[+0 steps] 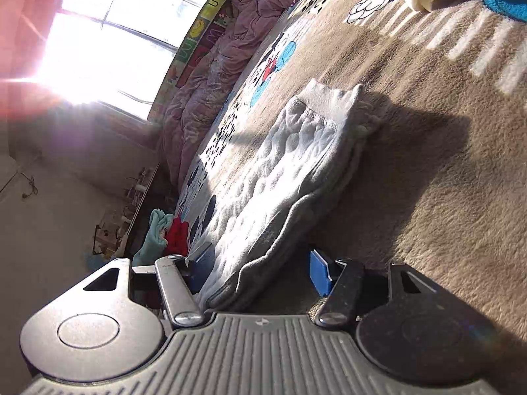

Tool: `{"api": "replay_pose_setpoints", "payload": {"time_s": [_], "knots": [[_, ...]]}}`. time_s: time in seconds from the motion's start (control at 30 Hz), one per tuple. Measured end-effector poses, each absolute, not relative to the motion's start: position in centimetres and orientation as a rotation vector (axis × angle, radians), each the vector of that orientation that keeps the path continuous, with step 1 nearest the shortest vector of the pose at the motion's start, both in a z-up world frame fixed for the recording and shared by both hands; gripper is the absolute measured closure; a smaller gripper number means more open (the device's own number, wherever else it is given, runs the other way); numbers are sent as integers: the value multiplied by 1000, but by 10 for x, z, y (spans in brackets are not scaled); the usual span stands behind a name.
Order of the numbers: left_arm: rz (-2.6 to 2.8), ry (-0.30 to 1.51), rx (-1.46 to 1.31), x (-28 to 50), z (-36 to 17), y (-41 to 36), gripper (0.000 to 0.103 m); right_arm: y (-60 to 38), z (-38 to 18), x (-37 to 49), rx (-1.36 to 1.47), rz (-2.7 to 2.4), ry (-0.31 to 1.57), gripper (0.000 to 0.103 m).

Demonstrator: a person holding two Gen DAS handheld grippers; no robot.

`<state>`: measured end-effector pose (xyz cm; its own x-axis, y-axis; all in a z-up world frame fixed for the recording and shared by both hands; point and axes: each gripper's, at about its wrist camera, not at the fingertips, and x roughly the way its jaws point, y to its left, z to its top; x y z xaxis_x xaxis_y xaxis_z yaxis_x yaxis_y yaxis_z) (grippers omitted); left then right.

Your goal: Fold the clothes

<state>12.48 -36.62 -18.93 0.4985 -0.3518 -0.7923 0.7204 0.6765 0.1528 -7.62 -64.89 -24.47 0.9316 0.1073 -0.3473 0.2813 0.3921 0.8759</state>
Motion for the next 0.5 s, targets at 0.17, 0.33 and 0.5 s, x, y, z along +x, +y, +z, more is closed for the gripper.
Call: {"api": "replay_pose_setpoints", "payload": {"time_s": [0.17, 0.33, 0.5], "knots": [[-682, 809, 527, 120, -190, -366, 68, -682, -264, -76, 1400, -125, 331, 45], [-677, 813, 534, 120, -191, -368, 68, -696, -264, -73, 1401, -146, 354, 48], [-672, 818, 527, 121, -192, -367, 68, -699, -262, -70, 1322, -195, 319, 49]]}}
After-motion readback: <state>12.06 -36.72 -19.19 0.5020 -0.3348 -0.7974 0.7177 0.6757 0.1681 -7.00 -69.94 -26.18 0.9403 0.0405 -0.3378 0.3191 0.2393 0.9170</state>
